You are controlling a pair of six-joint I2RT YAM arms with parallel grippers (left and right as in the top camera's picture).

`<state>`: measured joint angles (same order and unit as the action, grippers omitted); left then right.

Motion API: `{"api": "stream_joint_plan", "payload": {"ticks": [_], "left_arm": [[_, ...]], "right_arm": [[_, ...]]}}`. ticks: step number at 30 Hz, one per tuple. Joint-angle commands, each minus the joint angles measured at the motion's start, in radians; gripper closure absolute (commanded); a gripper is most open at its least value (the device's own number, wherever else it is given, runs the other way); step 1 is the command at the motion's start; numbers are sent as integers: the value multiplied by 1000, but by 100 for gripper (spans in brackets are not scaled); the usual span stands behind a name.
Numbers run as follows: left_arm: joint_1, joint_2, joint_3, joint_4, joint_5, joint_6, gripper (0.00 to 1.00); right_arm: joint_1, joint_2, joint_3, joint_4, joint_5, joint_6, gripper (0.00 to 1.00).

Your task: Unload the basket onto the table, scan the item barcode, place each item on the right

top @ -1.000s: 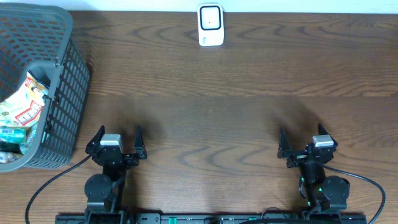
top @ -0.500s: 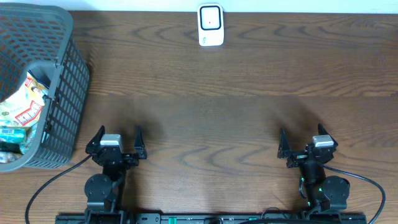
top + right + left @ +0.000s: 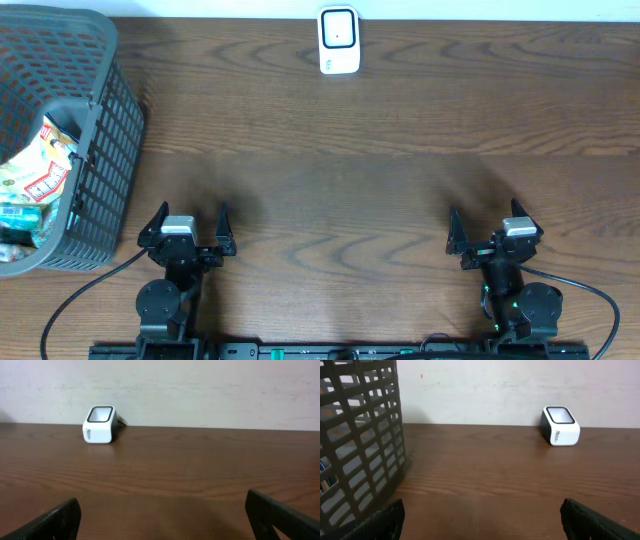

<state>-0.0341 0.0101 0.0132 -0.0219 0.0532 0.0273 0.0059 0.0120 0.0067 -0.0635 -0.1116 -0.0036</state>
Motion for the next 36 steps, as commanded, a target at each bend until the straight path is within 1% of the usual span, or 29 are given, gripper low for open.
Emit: {"api": "stream_joint_plan", "payload": {"ticks": [1,7,8,10,11,14,16,18,20,21,23,25,30,32,34,36], "left_arm": [[5,-6,-9,-45,5,14,2],[5,-6,-9,-45,5,14,2],[4,-6,-9,-36,32,-6,2],[4,-6,-9,0,198,-91,2],[4,-6,-9,1,324,-151,3],[4,-6,-9,0,567,-216,3],[4,-6,-9,7,610,-241,2],[4,-6,-9,57,618,-325,3],[4,-6,-9,150,617,-398,2],[4,-6,-8,225,617,-422,2],[4,-6,0,344,616,-433,3],[4,-6,29,417,589,-433,2],[4,22,150,421,494,-418,2],[5,64,216,421,472,-377,3],[5,137,303,420,467,-297,3],[5,222,391,398,434,-245,2]], "right_arm": [[9,-6,-1,-4,8,18,1],[9,-6,-1,-4,8,18,1],[9,-6,-1,-4,8,18,1],[9,-6,-1,-4,8,18,1],[9,-6,-1,-5,8,18,1],[9,-6,-2,-4,8,18,1],[9,-6,-1,-4,8,18,1],[9,-6,-1,-4,8,18,1],[9,-6,-1,-4,8,18,1],[9,-6,-2,-4,8,18,1],[9,-6,-1,-4,8,18,1],[9,-6,-1,-5,8,18,1],[9,-6,-2,-4,8,18,1],[9,-6,-1,-4,8,18,1],[9,-6,-1,-4,8,18,1],[9,-6,-1,-5,8,18,1]]}}
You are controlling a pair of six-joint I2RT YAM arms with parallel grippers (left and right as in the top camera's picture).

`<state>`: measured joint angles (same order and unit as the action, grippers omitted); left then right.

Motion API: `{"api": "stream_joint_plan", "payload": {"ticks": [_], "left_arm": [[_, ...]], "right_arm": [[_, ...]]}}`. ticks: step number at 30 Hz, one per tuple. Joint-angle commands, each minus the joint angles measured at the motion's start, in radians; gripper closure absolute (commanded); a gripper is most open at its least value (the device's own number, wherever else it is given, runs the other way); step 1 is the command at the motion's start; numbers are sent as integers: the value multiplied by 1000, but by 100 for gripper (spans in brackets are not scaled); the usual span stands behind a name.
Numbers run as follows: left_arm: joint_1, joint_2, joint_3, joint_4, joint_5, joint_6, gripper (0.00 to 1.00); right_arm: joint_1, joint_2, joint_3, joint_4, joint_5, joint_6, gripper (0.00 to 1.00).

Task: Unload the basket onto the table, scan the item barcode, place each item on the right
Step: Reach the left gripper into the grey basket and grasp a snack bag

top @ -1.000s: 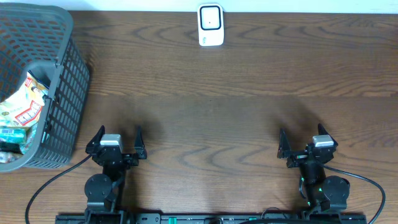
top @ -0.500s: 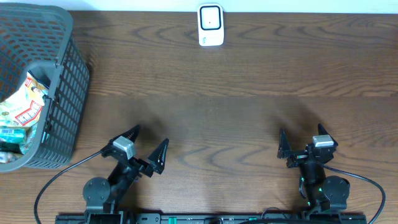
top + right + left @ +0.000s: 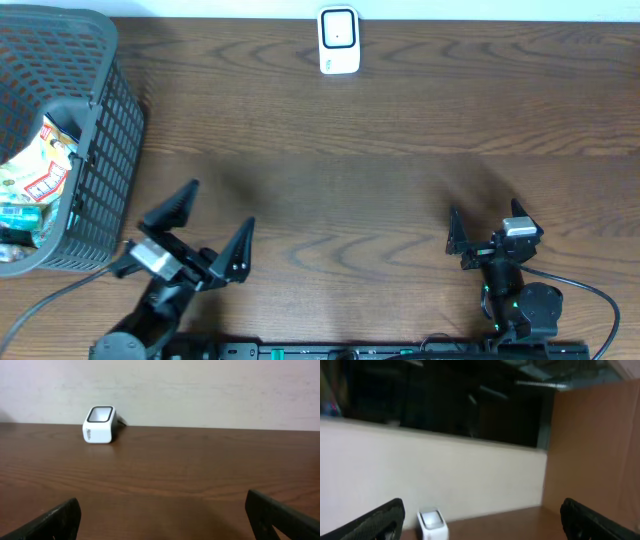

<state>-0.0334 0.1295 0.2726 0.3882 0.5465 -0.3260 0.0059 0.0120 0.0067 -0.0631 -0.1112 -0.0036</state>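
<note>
A white barcode scanner [image 3: 339, 40] stands at the table's far edge; it also shows low in the left wrist view as the scanner [image 3: 432, 524] and far left in the right wrist view as the scanner [image 3: 100, 424]. Packaged items [image 3: 38, 172] lie in a grey basket [image 3: 112, 130] at the left. My left gripper [image 3: 219, 205] is open, empty, lifted and tilted up, just right of the basket; its camera looks above the table past the left gripper [image 3: 482, 527]. My right gripper [image 3: 485, 215] is open and empty near the front edge, seen as the right gripper [image 3: 162, 520].
Brown wooden table [image 3: 380, 150] with a pale wall [image 3: 200, 390] behind it. The left wrist view shows a wooden panel [image 3: 595, 445] at the right and a dark area above the wall.
My left arm has risen and tilted upward, its gripper now larger in the overhead view and turned to the right. Its camera now looks at the wall. The right arm has not moved.
</note>
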Motion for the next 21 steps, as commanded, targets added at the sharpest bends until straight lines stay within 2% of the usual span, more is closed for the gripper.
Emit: {"api": "stream_joint_plan", "payload": {"ticks": [1,5,8,14,15,16,19,21], "left_arm": [[4,157,192,-48,-96,118,2],[4,386,447,-261,-251,164,2],[4,574,673,-435,-337,291,2],[20,966,1234,-829,-727,509,3],[62,1073,1395,-927,-859,569,3],[108,1140,1493,-988,-935,568,3],[259,1265,1664,-1138,-957,549,2],[351,1315,1707,-1194,-939,531,2]], "right_arm": [[9,-6,-1,-5,7,18,1],[9,-6,-2,-5,7,18,1],[9,-6,-1,-5,7,18,1],[9,-6,-1,-5,7,18,1],[9,-6,-1,-5,7,18,1],[9,-6,-1,-5,7,18,1],[9,-6,-2,-5,7,18,1],[9,-6,-1,-5,7,18,1]]}}
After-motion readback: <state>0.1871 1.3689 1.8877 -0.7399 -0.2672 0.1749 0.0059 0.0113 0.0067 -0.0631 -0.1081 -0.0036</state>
